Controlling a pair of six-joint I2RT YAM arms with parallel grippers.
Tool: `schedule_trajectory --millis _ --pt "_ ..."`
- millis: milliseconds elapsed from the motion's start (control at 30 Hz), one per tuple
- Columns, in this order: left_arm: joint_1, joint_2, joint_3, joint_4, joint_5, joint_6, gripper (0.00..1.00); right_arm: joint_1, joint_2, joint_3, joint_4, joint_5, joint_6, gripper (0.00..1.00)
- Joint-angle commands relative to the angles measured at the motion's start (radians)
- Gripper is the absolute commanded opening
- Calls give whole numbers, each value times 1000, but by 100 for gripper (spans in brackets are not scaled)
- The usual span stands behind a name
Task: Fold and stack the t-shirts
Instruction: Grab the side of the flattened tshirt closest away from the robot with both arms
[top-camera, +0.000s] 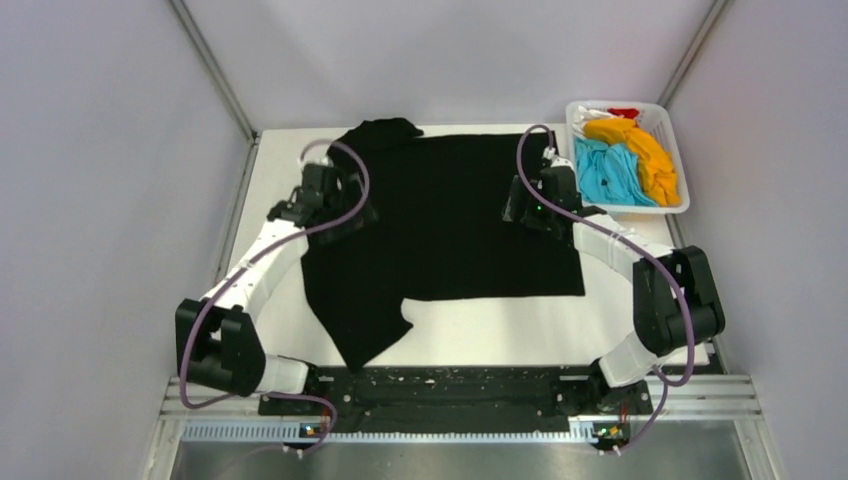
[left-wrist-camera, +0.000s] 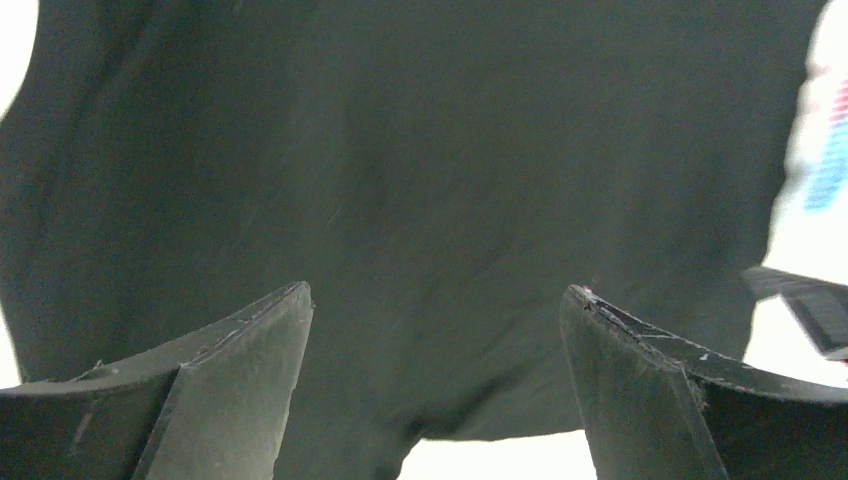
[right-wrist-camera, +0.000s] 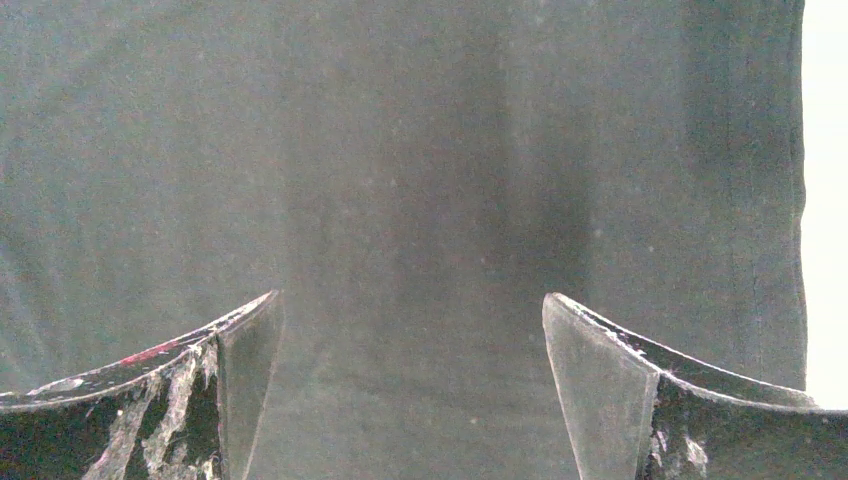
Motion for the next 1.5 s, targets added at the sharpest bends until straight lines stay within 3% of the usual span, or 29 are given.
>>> schedule_trajectory --millis 0,200,367,633,900,1467 --pt "-71 -143 -228 -343 -200 -118 96 11 -44 -14 51 -17 -32 99" --pt "-225 -548 -553 -377 -142 -342 93 10 -49 -33 64 -40 -35 99" --pt "-283 -711 -718 -407 -51 -472 84 10 -56 -45 64 -28 -34 99" --pt "-350 -615 -674 -517 -82 -460 74 11 -84 -70 65 -18 -29 99" --pt "-373 -518 -740 -370 -24 -459 64 11 -88 -77 65 8 -29 99" --pt "-387 -352 -710 -335 -81 -429 40 11 -139 -116 49 107 -15 99"
